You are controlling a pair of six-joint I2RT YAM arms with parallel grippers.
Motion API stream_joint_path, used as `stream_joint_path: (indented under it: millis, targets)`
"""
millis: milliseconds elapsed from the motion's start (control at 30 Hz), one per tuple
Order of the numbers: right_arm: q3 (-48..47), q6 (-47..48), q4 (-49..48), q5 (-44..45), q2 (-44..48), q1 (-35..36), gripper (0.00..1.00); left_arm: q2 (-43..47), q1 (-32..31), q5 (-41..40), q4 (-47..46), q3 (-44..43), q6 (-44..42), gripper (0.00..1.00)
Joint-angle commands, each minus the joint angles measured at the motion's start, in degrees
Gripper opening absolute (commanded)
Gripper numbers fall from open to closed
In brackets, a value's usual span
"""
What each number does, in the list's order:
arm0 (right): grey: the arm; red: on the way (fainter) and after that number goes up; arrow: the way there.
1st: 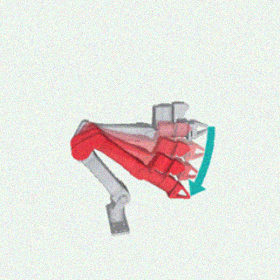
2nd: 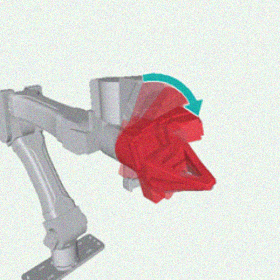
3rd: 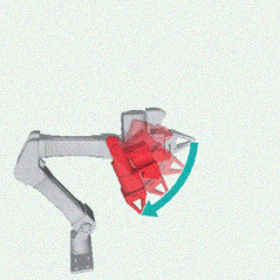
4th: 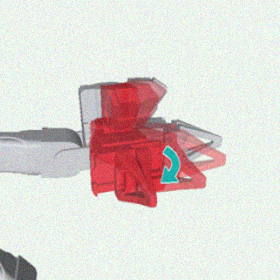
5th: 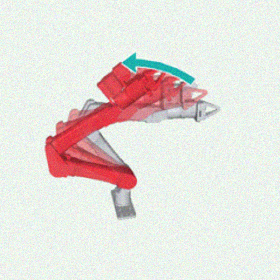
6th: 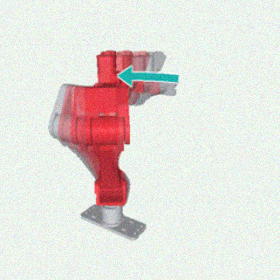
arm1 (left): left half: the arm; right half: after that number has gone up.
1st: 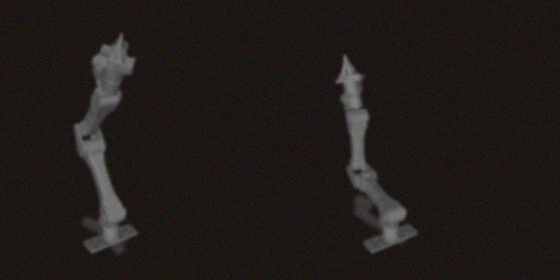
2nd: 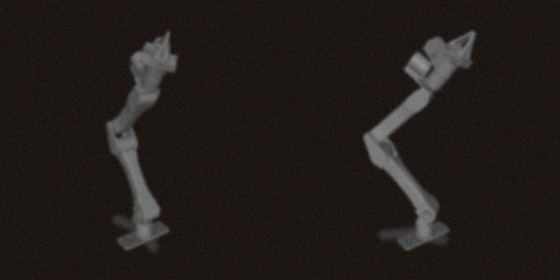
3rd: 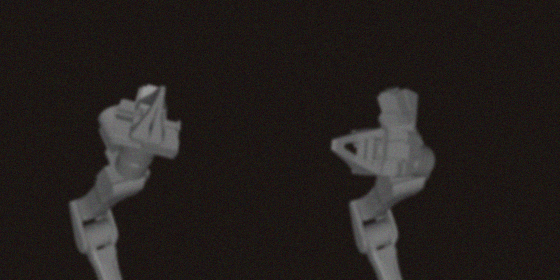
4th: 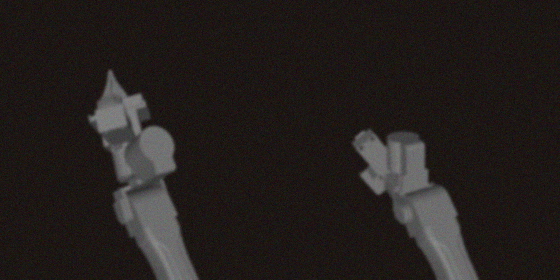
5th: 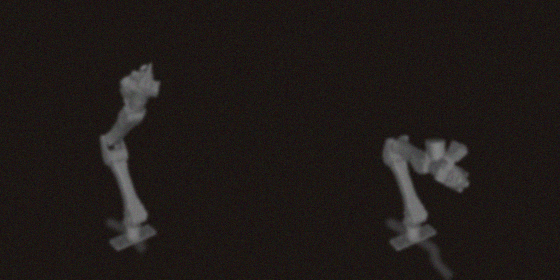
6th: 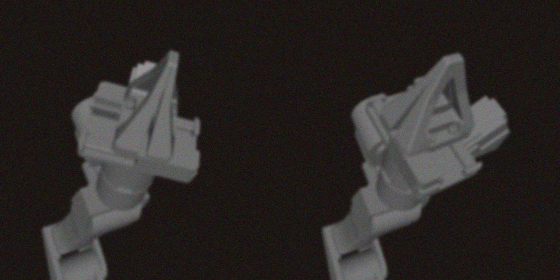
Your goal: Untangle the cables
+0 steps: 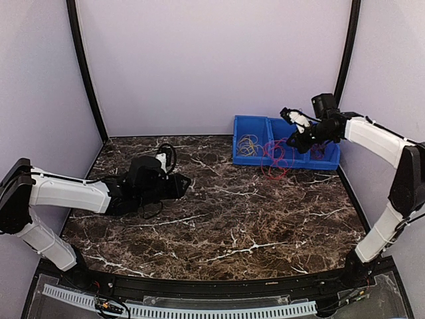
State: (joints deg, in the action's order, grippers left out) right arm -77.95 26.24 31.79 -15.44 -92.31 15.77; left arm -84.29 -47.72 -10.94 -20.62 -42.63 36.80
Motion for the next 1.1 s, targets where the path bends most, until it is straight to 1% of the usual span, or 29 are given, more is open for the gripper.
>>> stream_joint_path:
  millis: [0,100,167,300,367,633,800,933,1067]
  targets:
    - [-6.2,-4.1,-2.7,-2.6,1.5,-9.8,0.00,0.7,0.4,0.2,-0.6,1.1,-0.3,0.32]
    - [-7.9,-9.3,-8.5,-2.7,1.3,-17.3,0.00,0.8,0.4,0.3,-0.6,1.5,0.0,0.32]
    - [-7.8,-12.6,-14.2,-1.6,1.3,-20.5,0.00,1.1,0.4,0.2,-0.8,1.9,0.2,0.32]
    - [-5.4,-15.7,-23.9,4.2,-0.2,-23.2,0.00,1.4,0.4,0.5,-1.3,3.0,1.0,0.32]
    - [-5.1,-16.0,-26.5,5.9,-2.5,-23.5,0.00,1.4,0.4,0.8,-1.4,3.3,1.4,0.32]
    - [-10.6,-19.9,-27.7,5.7,-15.7,-25.7,0.00,2.1,0.4,0.5,-0.5,3.6,1.5,0.32]
    - [-11.2,-21.9,-29.6,5.6,-18.0,-27.2,0.00,2.7,0.5,-0.4,0.3,3.9,1.3,0.32]
    - [-11.0,-23.1,-31.4,7.5,-18.3,-28.1,0.00,2.0,0.4,-0.3,0.0,3.8,1.3,0.32]
    - [-12.2,-22.6,-29.6,6.2,-20.2,-28.4,0.00,0.6,0.4,0.5,-0.5,3.1,1.5,0.32]
